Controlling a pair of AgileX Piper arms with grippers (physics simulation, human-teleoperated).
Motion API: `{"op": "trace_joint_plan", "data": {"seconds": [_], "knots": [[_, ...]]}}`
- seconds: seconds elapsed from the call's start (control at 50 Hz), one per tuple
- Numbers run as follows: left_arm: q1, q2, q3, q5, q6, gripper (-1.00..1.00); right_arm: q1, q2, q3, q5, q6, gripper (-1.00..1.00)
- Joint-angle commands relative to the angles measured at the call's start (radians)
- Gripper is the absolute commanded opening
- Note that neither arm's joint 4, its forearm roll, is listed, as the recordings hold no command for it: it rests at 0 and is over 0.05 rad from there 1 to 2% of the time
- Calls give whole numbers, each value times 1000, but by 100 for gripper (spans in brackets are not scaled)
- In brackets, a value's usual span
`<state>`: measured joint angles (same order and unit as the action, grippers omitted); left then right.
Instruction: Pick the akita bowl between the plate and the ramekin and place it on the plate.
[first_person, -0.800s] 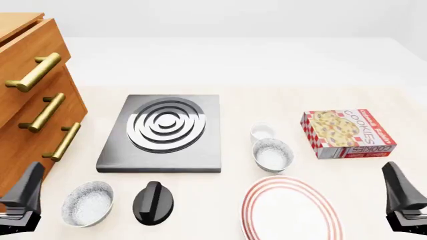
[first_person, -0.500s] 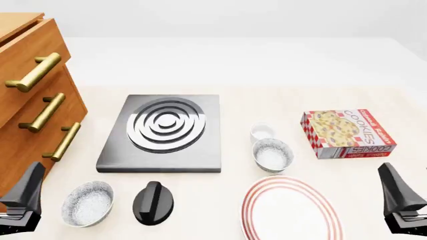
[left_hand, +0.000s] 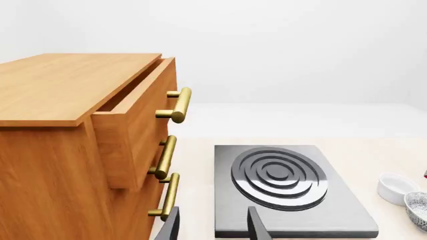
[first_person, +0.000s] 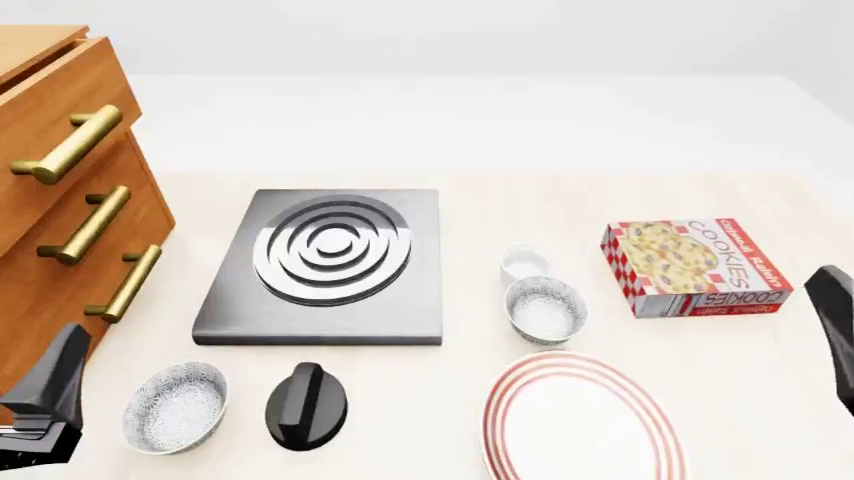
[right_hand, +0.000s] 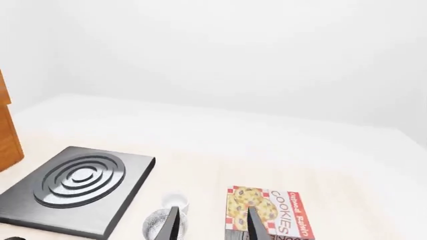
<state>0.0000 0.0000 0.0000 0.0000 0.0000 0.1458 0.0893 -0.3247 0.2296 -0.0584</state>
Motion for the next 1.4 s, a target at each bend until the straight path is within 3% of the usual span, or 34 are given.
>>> {"op": "trace_joint_plan", "data": {"seconds": [0.02, 0.1, 0.36, 0.72, 0.88, 0.94, 1.02, 1.06, 1.16, 1.2, 1.22, 1.26, 1.38, 1.4], "knots": [[0, 0, 0, 0, 0, 100, 4, 154, -257, 108, -20, 100], [0, 0, 0, 0, 0, 100, 13, 186, -336, 147, -79, 100], [0, 0, 0, 0, 0, 100, 22, 341, -533, 250, -72, 100], [0, 0, 0, 0, 0, 100, 5, 617, -902, 513, -64, 100], [0, 0, 0, 0, 0, 100, -7, 718, -1011, 602, -9, 100], [0, 0, 0, 0, 0, 100, 28, 796, -1052, 641, 41, 100], [0, 0, 0, 0, 0, 100, 0, 847, -1066, 678, 56, 100], [0, 0, 0, 0, 0, 100, 7, 883, -1084, 690, 94, 100], [0, 0, 0, 0, 0, 100, -17, 933, -1110, 717, 96, 100], [0, 0, 0, 0, 0, 100, 3, 958, -1123, 724, 123, 100], [0, 0, 0, 0, 0, 100, -39, 960, -1121, 732, 95, 100], [0, 0, 0, 0, 0, 100, -18, 985, -1124, 742, 127, 100], [0, 0, 0, 0, 0, 100, -24, 1038, -1135, 762, 141, 100], [0, 0, 0, 0, 0, 100, -12, 1053, -1135, 771, 164, 100]]}}
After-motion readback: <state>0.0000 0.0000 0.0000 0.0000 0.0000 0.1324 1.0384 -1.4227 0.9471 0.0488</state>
